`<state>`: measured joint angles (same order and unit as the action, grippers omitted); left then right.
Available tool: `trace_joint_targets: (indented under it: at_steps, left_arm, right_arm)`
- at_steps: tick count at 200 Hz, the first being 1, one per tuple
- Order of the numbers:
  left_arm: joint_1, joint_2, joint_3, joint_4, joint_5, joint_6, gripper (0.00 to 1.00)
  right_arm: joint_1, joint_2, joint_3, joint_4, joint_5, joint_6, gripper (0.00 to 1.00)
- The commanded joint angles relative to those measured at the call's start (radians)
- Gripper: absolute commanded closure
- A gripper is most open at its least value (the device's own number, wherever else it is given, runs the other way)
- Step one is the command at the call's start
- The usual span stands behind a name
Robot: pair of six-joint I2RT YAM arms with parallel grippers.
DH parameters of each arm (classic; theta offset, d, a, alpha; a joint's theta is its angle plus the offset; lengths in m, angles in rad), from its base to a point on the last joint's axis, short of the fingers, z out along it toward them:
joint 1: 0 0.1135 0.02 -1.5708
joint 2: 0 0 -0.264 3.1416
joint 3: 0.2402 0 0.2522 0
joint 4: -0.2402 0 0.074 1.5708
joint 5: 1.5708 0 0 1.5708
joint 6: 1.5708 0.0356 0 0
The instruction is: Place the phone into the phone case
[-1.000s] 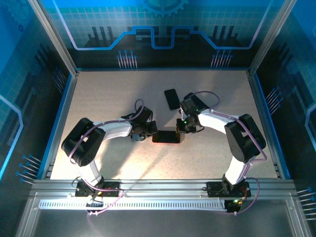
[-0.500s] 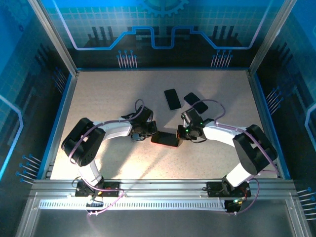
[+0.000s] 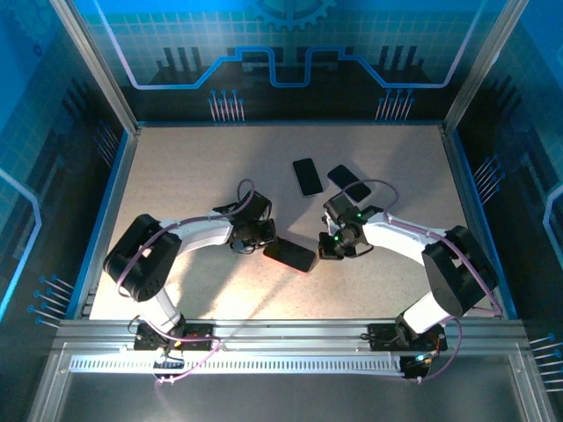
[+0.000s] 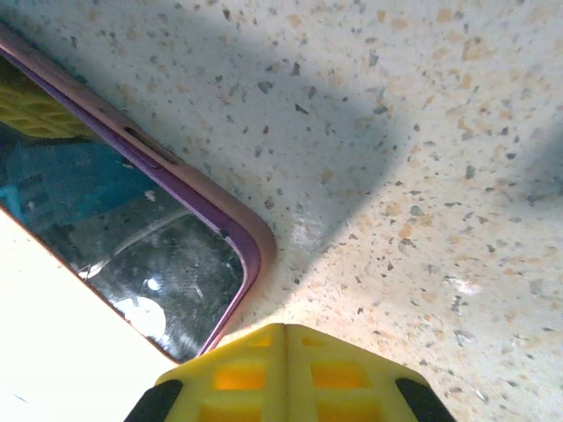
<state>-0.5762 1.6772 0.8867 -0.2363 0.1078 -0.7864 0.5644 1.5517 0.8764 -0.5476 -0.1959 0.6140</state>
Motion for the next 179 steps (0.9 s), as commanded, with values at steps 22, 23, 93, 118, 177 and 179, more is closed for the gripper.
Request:
trace_joint_targets:
  at_steps: [22, 23, 93, 118, 177, 179]
  left_arm:
    - [0.000, -0.074, -0.048, -0.119, -0.051, 0.001, 0.97]
    - [0.001, -0.075, -0.048, -0.119, -0.051, -0.001, 0.97]
    - [0.001, -0.068, -0.076, -0.102, -0.034, -0.010, 0.97]
    - [-0.001, -0.056, -0.081, -0.089, -0.023, -0.014, 0.97]
    - [-0.002, -0.042, -0.093, -0.070, -0.009, -0.020, 0.97]
    - [-0.001, -0.042, -0.094, -0.070, -0.008, -0.021, 0.97]
  right_arm:
    - [-0.019, 0.055, 0.102, -0.079, -0.066, -0.094, 1.00]
    - [-0.019, 0.055, 0.103, -0.078, -0.067, -0.094, 1.00]
    - [-0.019, 0.142, 0.154, -0.085, -0.090, -0.121, 1.00]
    - [-0.019, 0.161, 0.140, -0.079, -0.096, -0.123, 1.00]
    - [-0.015, 0.212, 0.121, -0.073, -0.090, -0.128, 1.00]
    - [-0.015, 0.214, 0.120, -0.073, -0.088, -0.129, 1.00]
